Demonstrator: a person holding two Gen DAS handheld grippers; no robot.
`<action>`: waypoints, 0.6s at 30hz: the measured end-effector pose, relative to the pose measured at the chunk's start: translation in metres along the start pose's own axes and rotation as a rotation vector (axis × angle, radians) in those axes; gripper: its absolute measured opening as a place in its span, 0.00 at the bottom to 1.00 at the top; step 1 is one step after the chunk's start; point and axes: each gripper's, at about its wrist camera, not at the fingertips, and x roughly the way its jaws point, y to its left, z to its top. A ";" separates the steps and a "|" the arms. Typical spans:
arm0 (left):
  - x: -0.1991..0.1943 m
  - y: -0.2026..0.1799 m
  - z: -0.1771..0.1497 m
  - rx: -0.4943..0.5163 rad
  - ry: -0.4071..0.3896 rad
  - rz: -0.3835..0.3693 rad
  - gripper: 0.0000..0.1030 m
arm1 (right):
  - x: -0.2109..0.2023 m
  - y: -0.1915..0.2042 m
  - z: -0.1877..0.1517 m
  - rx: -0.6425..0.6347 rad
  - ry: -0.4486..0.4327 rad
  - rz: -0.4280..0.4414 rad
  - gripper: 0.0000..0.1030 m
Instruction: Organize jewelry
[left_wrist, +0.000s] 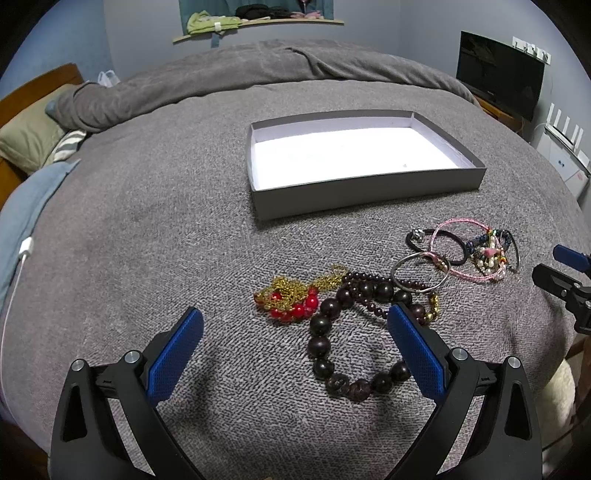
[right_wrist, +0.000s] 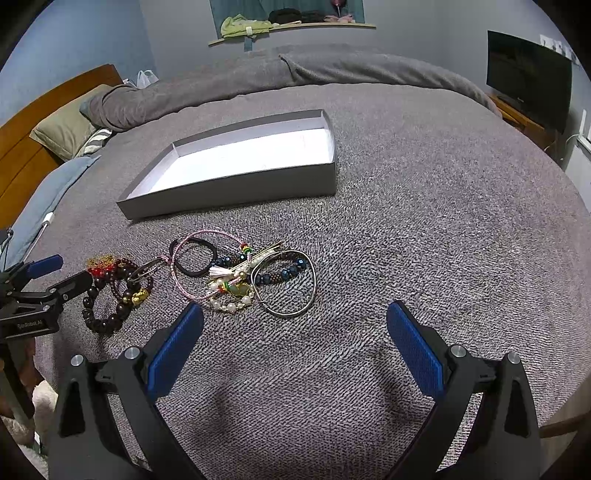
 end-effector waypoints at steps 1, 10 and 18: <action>0.001 0.000 0.000 0.002 0.000 0.002 0.96 | 0.000 0.001 0.000 -0.006 -0.002 -0.005 0.95; -0.001 0.000 0.000 0.009 -0.017 -0.014 0.96 | 0.001 0.004 0.002 -0.024 -0.020 -0.011 0.95; -0.006 0.005 0.004 0.000 -0.042 -0.019 0.96 | -0.005 -0.003 0.008 -0.011 -0.057 -0.035 0.95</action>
